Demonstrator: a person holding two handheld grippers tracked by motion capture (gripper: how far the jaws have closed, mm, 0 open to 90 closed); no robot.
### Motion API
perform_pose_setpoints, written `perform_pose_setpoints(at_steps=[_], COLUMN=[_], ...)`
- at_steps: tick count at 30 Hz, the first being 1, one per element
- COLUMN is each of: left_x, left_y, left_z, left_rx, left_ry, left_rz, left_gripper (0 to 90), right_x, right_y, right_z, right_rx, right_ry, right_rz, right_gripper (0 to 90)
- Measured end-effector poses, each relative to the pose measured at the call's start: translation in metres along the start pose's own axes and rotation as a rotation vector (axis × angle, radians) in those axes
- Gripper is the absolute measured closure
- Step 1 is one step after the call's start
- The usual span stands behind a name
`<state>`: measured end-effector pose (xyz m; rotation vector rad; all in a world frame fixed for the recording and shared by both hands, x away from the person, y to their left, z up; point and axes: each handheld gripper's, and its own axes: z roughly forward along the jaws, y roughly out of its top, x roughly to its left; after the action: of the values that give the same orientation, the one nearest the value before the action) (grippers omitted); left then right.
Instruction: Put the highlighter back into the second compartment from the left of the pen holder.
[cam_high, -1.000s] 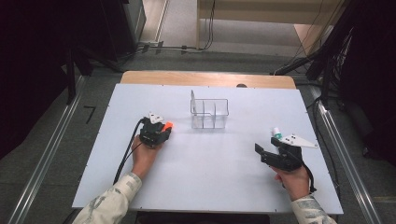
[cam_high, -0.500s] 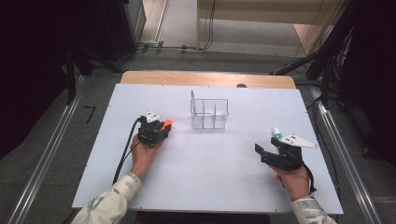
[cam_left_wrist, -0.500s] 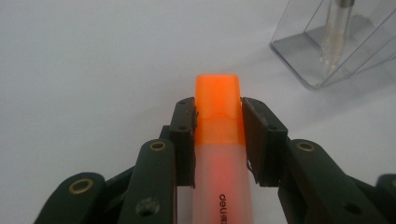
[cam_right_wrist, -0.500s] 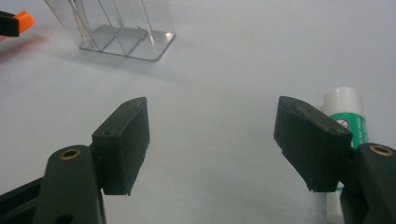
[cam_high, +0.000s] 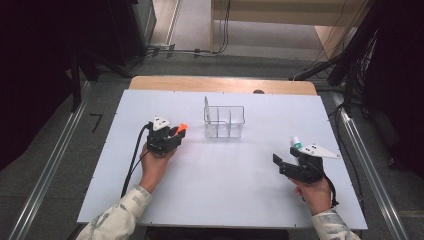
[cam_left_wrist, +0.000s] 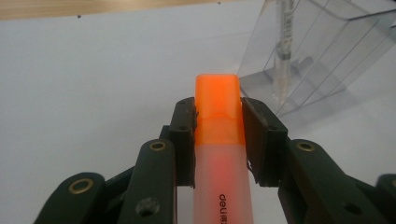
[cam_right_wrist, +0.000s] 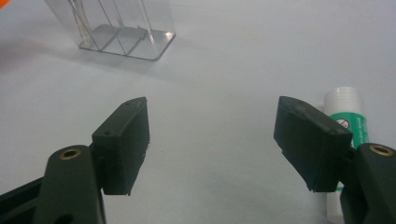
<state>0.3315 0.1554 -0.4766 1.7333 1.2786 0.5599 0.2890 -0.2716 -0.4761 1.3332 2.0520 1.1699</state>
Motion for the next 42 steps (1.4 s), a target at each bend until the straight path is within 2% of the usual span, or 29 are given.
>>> perform_pose_setpoints(at_steps=[7,15,42], left_x=[-0.008,-0.012,-0.035], left_y=[0.003,0.007,0.019], left_z=[-0.005,-0.010,-0.005], left_rx=[-0.024,-0.047,-0.058], left_ry=[-0.018,-0.030,-0.090], left_rz=[0.011,0.002,0.024], left_gripper=[67.5,67.5,67.5], right_x=[0.001,0.003,0.006], right_y=[0.000,0.000,0.000], right_z=[0.000,0.002,0.005], right_rx=[0.002,0.007,0.032], right_ry=[0.002,0.009,0.013], right_rz=[0.001,-0.004,-0.035], right_gripper=[25.4,25.4,18.0])
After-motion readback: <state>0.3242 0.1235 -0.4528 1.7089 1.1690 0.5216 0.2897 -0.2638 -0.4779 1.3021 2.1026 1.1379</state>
